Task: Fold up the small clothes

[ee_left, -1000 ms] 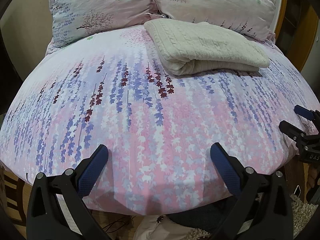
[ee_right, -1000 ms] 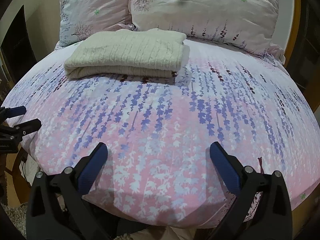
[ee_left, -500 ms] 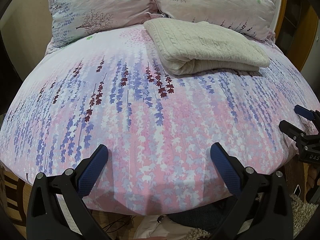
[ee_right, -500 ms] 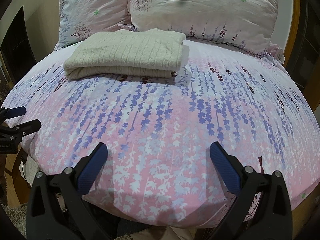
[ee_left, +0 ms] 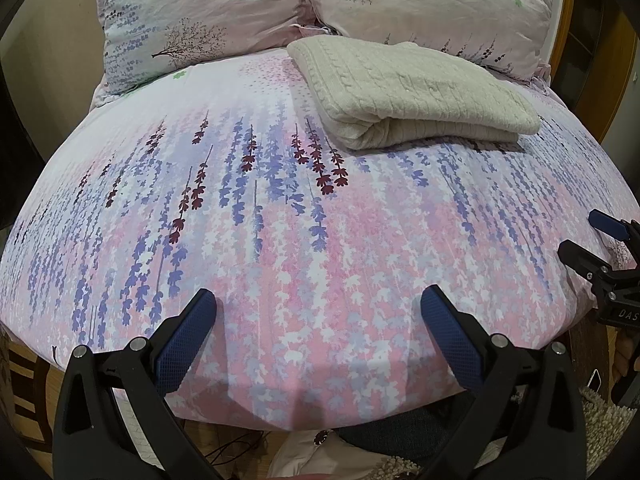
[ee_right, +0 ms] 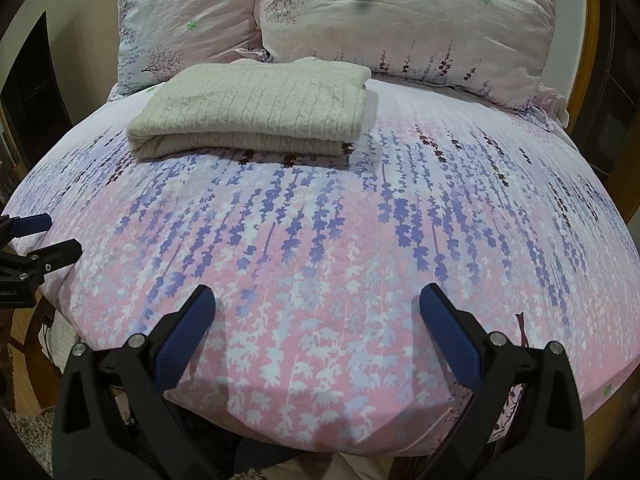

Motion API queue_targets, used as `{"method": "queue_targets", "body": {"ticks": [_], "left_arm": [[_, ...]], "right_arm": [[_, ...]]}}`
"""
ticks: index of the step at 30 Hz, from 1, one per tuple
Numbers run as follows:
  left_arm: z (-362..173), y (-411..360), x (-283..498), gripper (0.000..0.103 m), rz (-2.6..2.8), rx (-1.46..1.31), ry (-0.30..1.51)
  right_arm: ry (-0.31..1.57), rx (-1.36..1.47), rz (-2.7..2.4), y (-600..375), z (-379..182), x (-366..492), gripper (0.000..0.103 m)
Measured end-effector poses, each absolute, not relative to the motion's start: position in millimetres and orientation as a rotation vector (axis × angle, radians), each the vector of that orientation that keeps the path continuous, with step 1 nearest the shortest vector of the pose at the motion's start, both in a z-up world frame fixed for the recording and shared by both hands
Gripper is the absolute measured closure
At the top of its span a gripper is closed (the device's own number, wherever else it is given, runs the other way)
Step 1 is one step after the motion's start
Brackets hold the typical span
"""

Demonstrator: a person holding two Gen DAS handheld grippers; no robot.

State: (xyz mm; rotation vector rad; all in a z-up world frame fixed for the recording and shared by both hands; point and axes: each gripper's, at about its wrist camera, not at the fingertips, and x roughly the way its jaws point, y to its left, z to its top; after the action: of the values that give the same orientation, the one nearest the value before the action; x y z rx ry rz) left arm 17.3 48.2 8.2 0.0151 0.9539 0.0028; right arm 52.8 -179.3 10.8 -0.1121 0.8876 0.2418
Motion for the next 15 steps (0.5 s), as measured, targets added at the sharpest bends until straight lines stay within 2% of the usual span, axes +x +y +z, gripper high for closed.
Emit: {"method": "queue_targets", "body": {"ticks": [15], "left_arm": [[8.1, 47.9, 17.0, 0.001, 0.002, 0.016, 0.951]], "right_arm": [[0.887, -0.112, 0.243, -179.6, 10.7, 52.9, 0.002]]}}
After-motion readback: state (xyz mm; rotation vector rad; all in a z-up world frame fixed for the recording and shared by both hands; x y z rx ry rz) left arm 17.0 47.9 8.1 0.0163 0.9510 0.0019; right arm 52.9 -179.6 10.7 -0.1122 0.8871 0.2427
